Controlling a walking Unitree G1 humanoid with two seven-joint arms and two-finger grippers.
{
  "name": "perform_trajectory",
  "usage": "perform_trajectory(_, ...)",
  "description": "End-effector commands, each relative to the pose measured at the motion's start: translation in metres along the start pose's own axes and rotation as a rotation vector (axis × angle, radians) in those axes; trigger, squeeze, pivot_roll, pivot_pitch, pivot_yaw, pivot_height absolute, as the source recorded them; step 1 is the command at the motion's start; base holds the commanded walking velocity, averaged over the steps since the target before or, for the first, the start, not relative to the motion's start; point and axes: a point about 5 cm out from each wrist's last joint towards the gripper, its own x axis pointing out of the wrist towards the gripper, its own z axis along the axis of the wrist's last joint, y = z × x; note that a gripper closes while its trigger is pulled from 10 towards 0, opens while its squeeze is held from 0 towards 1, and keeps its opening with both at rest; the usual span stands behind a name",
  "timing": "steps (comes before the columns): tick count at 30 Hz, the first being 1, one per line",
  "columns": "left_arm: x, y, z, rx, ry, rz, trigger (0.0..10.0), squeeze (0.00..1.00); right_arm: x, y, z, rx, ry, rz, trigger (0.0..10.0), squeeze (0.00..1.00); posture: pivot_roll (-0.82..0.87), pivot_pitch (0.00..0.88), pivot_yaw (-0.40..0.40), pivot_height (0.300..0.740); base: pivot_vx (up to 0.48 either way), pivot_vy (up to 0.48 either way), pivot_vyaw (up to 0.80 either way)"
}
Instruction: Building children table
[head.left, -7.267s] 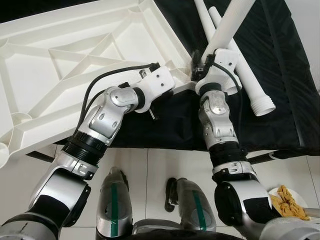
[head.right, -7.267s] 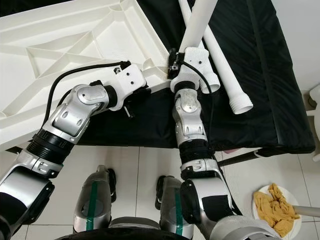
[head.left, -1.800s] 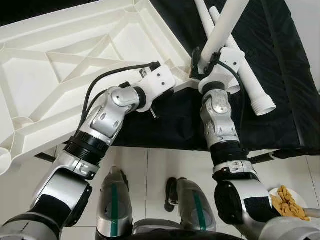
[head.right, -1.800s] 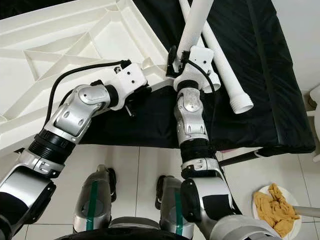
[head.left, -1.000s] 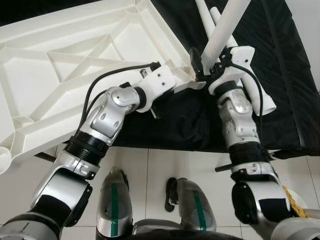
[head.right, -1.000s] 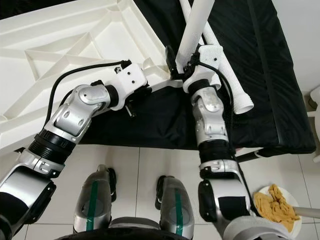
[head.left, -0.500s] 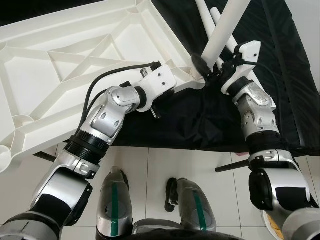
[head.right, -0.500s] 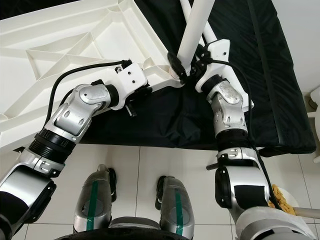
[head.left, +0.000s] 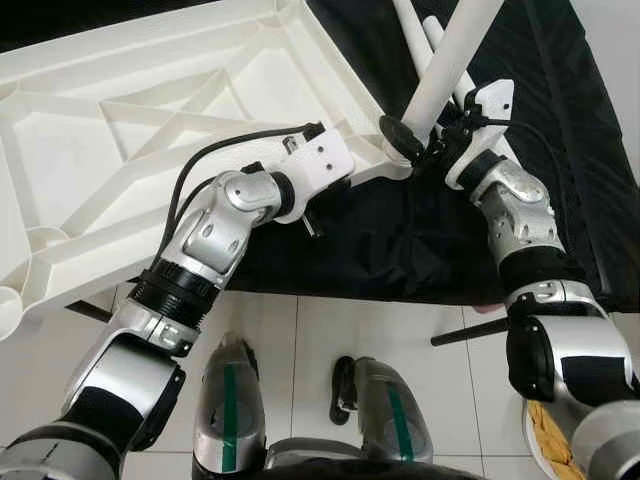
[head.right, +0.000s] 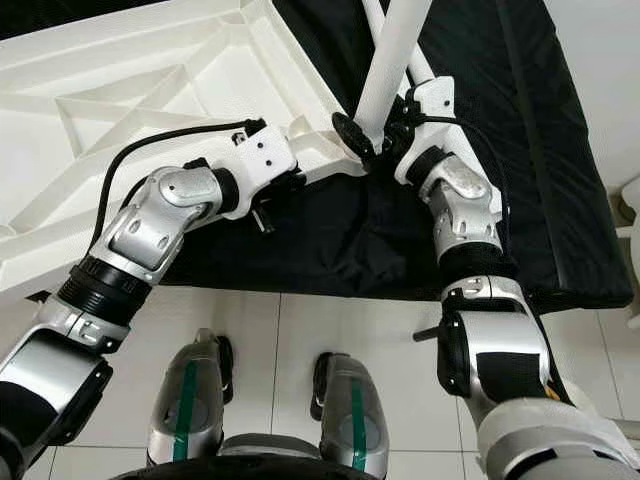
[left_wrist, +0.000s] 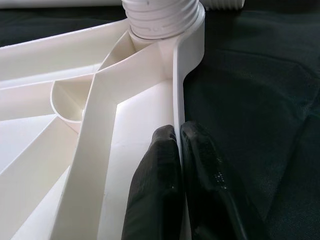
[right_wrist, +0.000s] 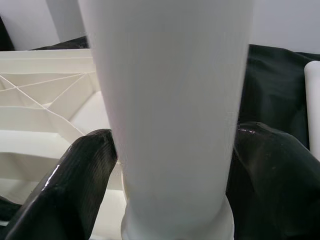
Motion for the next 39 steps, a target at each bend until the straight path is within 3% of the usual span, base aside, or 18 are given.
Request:
perform_trajectory(1, 0.0012, 0.004, 0.0232, 0.064, -0.094, 0.008, 10.0, 0.0, -0.0027, -0.0064, 0.0025, -0.014, -0.002, -0.013, 10.0, 0.0, 0.05, 0.025, -0.056, 0.74, 0.0, 0.0, 0.0)
perform_trajectory(3, 0.0012, 0.0041, 0.0234, 0.064, -0.095, 0.008, 10.0, 0.0, -0.0021, -0.0071, 0.0027, -0.014, -0.002, -0.012, 10.0, 0.0, 0.05, 0.027, -0.054, 0.74, 0.0, 0.0, 0.0)
perform_trajectory(4, 0.0012, 0.0042, 0.0236, 0.066, -0.095, 0.007, 10.0, 0.0, -0.0017, -0.0073, 0.0028, -0.006, -0.002, -0.003, 3.6, 0.0, 0.06, 0.027, -0.053, 0.74, 0.0, 0.0, 0.0)
perform_trajectory(6, 0.0012, 0.0043, 0.0237, 0.068, -0.095, 0.007, 10.0, 0.0, -0.0014, -0.0074, 0.0027, -0.001, -0.003, 0.004, 3.6, 0.0, 0.06, 0.027, -0.053, 0.74, 0.0, 0.0, 0.0)
perform_trajectory(7, 0.0012, 0.0046, 0.0239, 0.069, -0.095, 0.007, 10.0, 0.0, -0.0014, -0.0079, 0.003, 0.01, -0.006, 0.011, 0.0, 0.0, 0.06, 0.028, -0.053, 0.74, 0.0, 0.0, 0.0)
perform_trajectory(15, 0.0004, 0.0045, 0.024, 0.069, -0.096, 0.006, 10.0, 0.0, -0.0023, -0.0093, 0.0011, 0.01, 0.005, 0.014, 0.0, 0.0, 0.06, 0.029, -0.054, 0.74, 0.0, 0.0, 0.0)
perform_trajectory(16, 0.0003, 0.0044, 0.0239, 0.07, -0.095, 0.006, 10.0, 0.0, -0.0021, -0.0095, 0.0008, 0.007, 0.008, 0.011, 10.0, 0.0, 0.06, 0.031, -0.054, 0.74, 0.0, 0.0, 0.0)
perform_trajectory(29, -0.0002, 0.0034, 0.0235, 0.067, -0.094, 0.006, 10.0, 0.0, -0.0029, -0.0091, -0.0012, 0.033, -0.008, -0.029, 10.0, 0.0, 0.06, 0.039, -0.06, 0.74, 0.0, 0.0, 0.0)
perform_trajectory(39, 0.0008, 0.0011, 0.0228, 0.063, -0.095, 0.003, 10.0, 0.0, 0.0005, -0.002, -0.0003, 0.029, -0.068, -0.162, 10.0, 0.0, 0.05, 0.034, -0.069, 0.74, 0.0, 0.0, 0.0)
